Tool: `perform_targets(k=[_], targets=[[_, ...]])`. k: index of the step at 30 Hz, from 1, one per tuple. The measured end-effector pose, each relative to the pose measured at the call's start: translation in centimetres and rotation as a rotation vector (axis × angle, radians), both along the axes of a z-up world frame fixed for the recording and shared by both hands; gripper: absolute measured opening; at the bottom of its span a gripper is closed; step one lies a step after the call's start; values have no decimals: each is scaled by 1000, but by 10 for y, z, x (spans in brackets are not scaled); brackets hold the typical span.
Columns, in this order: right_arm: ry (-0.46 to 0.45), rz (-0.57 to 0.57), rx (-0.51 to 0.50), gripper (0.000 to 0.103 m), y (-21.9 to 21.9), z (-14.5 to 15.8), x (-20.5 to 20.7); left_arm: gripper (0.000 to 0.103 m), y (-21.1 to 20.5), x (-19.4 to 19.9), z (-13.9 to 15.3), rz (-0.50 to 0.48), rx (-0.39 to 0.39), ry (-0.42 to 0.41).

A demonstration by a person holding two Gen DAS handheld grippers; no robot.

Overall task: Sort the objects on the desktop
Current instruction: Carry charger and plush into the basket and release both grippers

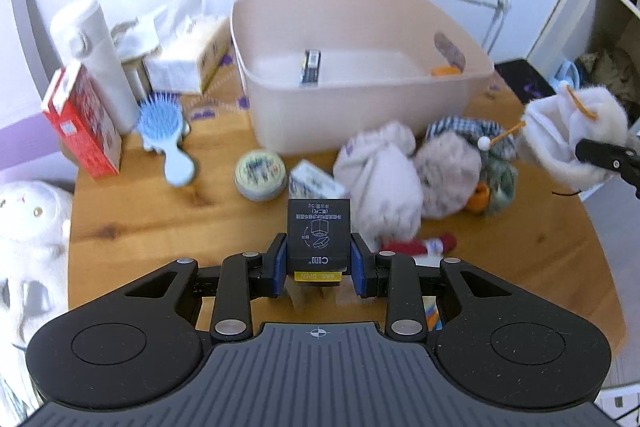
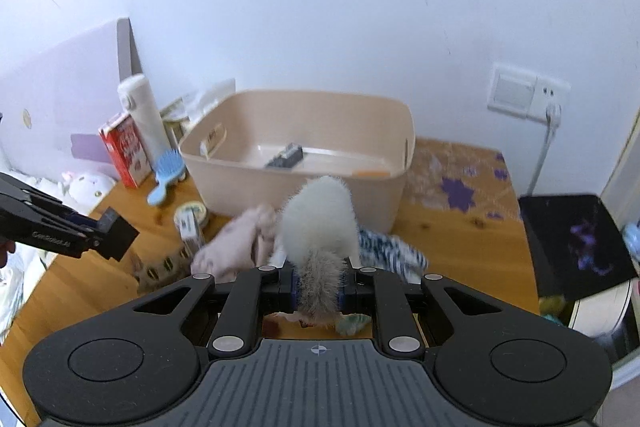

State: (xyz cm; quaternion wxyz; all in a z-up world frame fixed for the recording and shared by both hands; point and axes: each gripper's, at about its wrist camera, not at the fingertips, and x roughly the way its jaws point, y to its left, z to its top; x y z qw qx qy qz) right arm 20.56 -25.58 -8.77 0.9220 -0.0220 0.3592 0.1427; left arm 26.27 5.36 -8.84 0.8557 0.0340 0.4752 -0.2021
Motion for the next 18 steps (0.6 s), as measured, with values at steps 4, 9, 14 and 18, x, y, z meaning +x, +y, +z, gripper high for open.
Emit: perform_targets(k=[4, 9, 14, 18], targets=[[-32, 9, -3, 16, 0, 11, 8, 32, -4, 12, 13, 0, -6, -42], [-60, 11, -14, 17, -3, 19, 23, 32, -12, 32, 26, 3, -4, -83], [-86, 18, -36, 17, -1, 25, 38, 32, -22, 51, 35, -2, -1, -112], [-103, 17, -44, 17, 2, 26, 52, 32, -32, 67, 41, 4, -7, -132]])
